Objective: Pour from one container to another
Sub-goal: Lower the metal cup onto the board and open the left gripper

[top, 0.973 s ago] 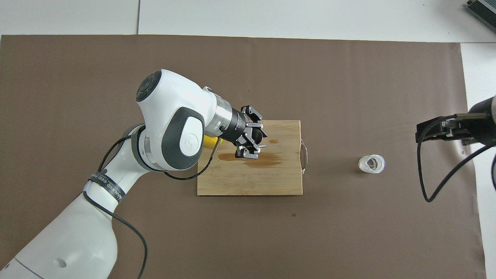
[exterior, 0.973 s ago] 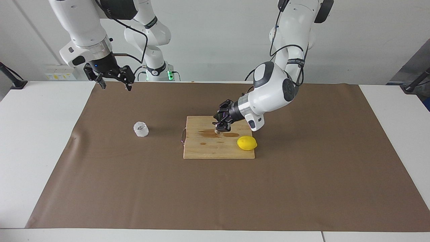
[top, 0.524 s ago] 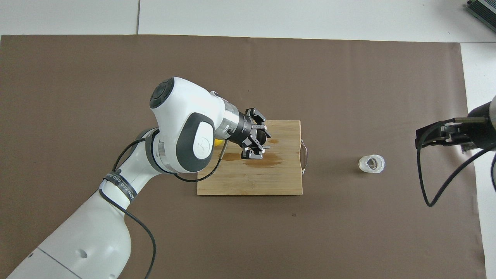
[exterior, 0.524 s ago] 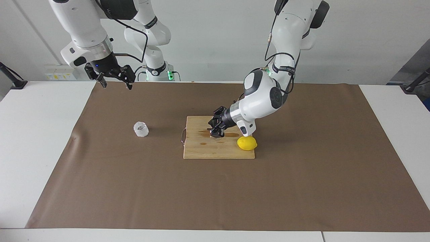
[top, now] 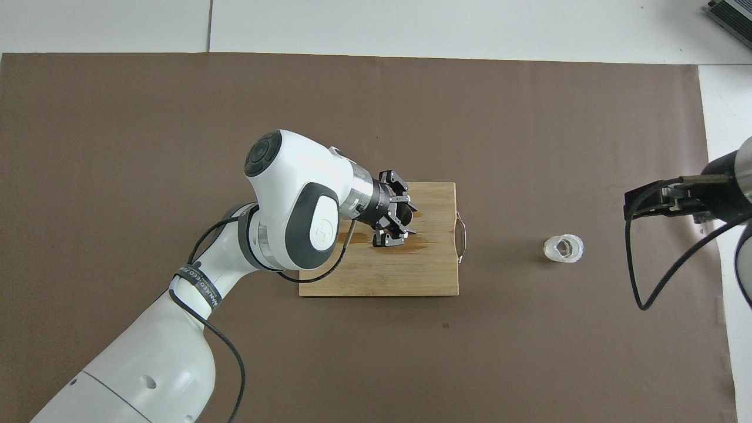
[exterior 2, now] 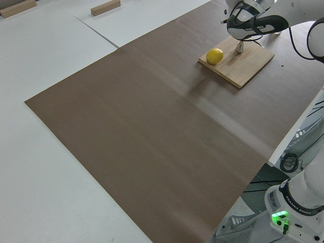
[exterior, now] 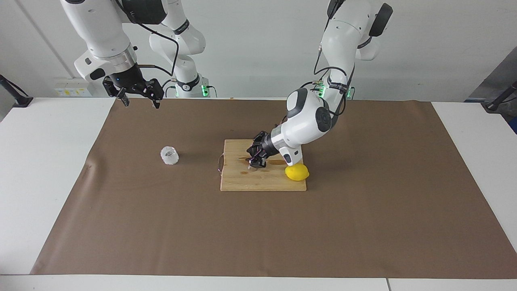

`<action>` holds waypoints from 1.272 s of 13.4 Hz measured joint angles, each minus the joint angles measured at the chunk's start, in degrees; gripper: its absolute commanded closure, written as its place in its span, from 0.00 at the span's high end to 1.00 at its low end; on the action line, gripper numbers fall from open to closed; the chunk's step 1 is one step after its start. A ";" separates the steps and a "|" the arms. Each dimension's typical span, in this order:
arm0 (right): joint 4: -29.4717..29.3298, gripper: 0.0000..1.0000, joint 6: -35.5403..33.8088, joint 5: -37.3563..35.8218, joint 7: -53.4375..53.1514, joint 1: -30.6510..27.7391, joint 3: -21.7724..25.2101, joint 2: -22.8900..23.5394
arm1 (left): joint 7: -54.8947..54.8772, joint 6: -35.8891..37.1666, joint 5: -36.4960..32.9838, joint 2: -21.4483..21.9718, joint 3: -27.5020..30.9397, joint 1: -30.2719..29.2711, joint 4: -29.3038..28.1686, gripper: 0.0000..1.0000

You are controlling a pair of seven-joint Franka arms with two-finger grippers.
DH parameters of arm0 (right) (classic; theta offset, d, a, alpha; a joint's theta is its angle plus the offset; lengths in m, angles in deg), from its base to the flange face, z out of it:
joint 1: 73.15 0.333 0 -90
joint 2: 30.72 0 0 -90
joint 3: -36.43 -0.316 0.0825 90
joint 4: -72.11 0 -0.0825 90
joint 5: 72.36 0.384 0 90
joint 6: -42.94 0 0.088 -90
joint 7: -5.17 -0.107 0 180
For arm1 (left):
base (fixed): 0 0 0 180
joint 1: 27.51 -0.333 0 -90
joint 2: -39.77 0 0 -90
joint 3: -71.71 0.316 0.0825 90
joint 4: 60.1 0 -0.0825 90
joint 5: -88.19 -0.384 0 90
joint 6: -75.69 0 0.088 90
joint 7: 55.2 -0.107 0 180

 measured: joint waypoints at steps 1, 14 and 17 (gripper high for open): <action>0.00 1.00 0.01 0.00 0.00 0.00 -0.03 0.00 | 0.00 -0.04 0.00 -0.01 0.02 0.13 0.00 0.62; 0.44 1.00 -0.13 0.00 0.00 -0.37 0.43 0.00 | 3.58 9.47 -4.90 0.54 0.80 -0.17 4.28 1.00; 0.44 1.00 -0.13 0.00 0.00 -0.34 0.42 0.00 | 4.83 17.63 -9.90 1.18 1.20 -1.92 8.26 1.00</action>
